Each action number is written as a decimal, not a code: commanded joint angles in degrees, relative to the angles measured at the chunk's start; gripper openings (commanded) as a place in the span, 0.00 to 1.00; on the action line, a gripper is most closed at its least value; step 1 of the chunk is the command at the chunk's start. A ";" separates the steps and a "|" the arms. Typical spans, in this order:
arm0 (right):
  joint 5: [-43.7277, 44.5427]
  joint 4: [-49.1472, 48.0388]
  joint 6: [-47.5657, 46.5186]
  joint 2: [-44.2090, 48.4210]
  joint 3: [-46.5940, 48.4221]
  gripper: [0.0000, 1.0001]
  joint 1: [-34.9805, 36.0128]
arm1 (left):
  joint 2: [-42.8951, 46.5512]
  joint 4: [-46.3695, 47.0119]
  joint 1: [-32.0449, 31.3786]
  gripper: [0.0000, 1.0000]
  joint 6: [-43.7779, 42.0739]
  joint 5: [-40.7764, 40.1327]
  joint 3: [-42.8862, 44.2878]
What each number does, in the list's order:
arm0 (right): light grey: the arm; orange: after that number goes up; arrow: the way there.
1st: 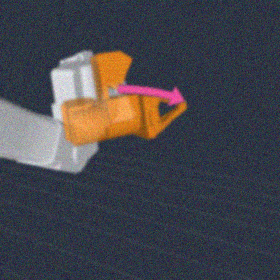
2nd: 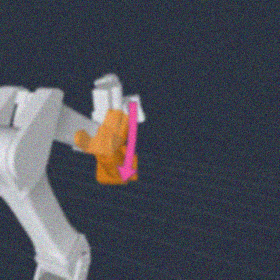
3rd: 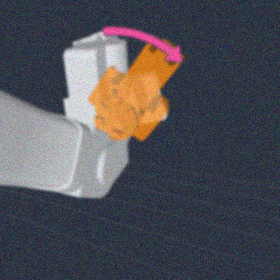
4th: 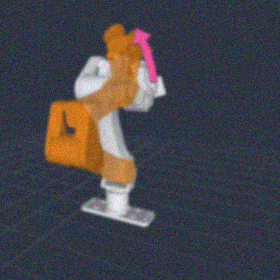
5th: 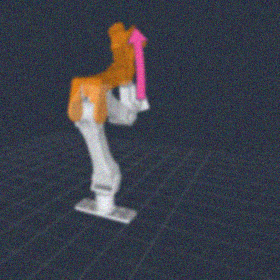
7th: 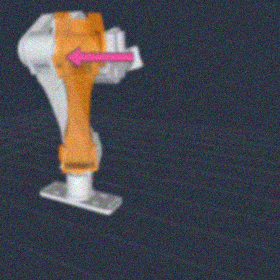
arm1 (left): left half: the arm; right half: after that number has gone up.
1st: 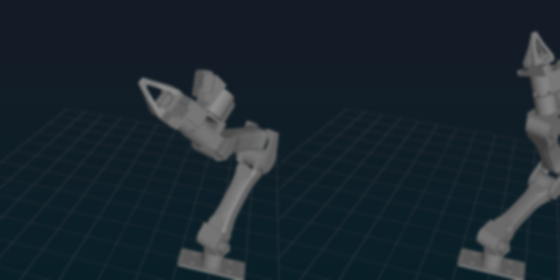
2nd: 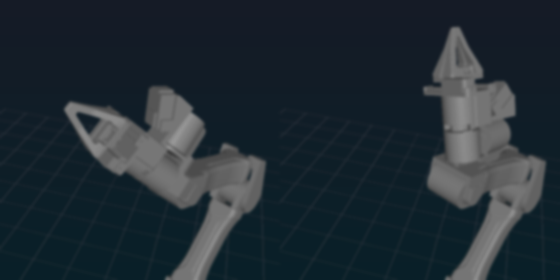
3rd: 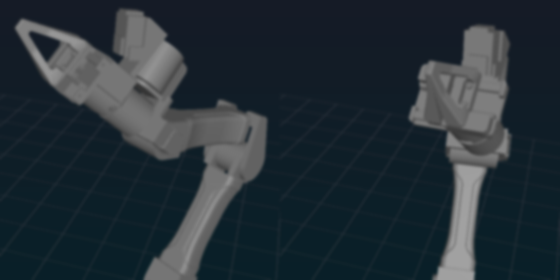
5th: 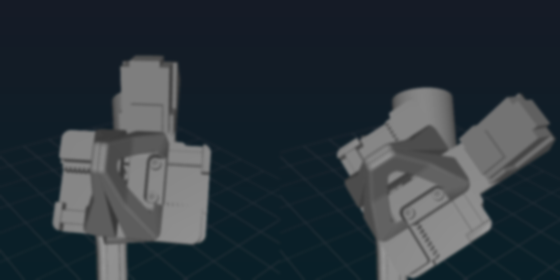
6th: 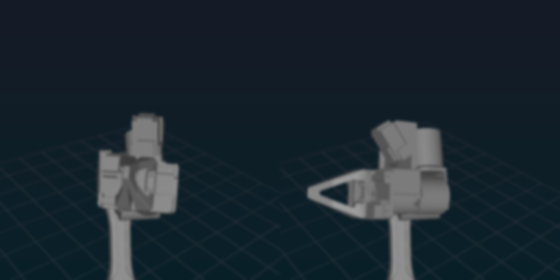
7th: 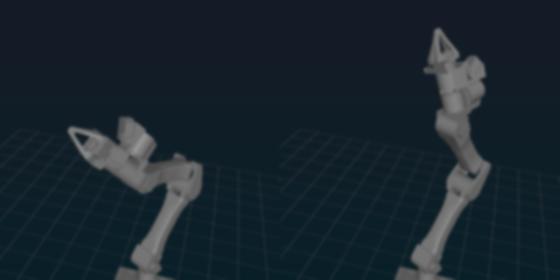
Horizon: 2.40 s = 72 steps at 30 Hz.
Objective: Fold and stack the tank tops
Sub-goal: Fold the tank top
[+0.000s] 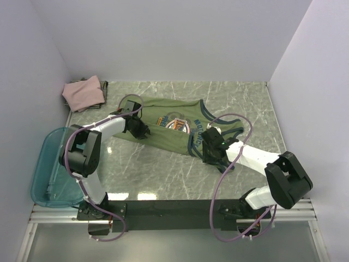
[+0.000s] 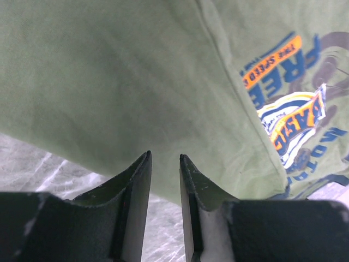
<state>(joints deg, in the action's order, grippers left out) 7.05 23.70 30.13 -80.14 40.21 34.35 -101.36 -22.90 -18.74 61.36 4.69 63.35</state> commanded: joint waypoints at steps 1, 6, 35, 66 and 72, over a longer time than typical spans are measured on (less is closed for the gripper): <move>3.67 1.17 -0.34 -0.72 2.59 0.38 0.55 | -0.68 0.84 -0.24 0.33 0.60 -0.47 1.51; 4.02 1.26 -0.42 -2.74 3.39 0.34 0.81 | -1.38 0.31 -0.24 0.33 0.60 -0.56 1.95; 23.71 10.93 5.47 -5.01 11.48 0.15 0.90 | -2.61 -2.24 0.46 0.32 0.25 -2.14 0.81; 13.96 17.44 40.62 23.80 -11.72 0.49 1.33 | -0.94 -2.59 8.20 0.32 -2.65 -2.40 -0.25; 12.03 13.31 42.82 26.61 -15.24 0.49 1.60 | -0.59 -3.03 8.28 0.32 -3.18 -2.93 -0.33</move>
<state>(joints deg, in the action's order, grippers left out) 19.03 40.93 69.84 -55.05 26.13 35.51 -103.77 -24.69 -10.72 59.59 4.43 63.35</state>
